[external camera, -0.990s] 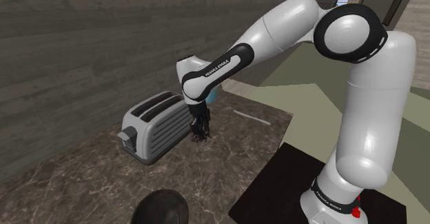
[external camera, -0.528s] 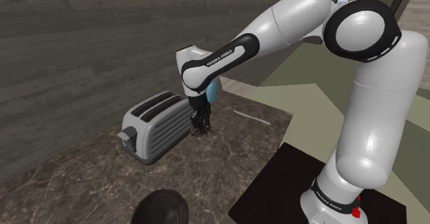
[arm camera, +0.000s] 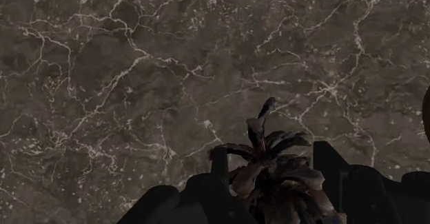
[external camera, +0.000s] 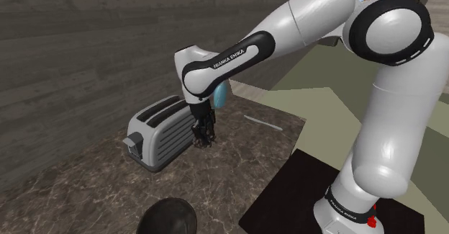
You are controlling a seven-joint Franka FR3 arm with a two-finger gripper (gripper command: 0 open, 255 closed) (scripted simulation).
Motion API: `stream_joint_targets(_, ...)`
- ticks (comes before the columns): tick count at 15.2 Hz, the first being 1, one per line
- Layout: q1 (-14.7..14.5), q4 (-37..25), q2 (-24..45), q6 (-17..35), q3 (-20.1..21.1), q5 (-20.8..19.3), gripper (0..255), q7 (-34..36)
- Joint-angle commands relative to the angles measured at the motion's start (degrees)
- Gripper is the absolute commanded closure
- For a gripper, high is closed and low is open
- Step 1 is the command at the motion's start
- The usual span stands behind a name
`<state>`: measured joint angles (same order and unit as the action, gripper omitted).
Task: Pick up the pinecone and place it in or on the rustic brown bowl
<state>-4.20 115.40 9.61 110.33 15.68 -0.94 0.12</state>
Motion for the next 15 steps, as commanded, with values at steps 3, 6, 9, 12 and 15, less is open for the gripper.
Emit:
stream_joint_targets(3, -2.9, 0.4, -0.6, -0.1, 2.4, 1.2, 255, 4.8)
stream_joint_targets(6, -5.2, 0.0, -0.3, -0.1, 4.2, 1.8, 255, 8.6)
stream_joint_targets(9, -7.5, -1.0, 0.4, -0.1, 5.9, 2.3, 255, 12.4)
stream_joint_targets(12, -9.9, -2.5, 1.6, -0.3, 7.6, 2.5, 255, 16.4)
stream_joint_targets(15, -12.4, -4.7, 3.3, -0.6, 9.2, 2.4, 255, 20.5)
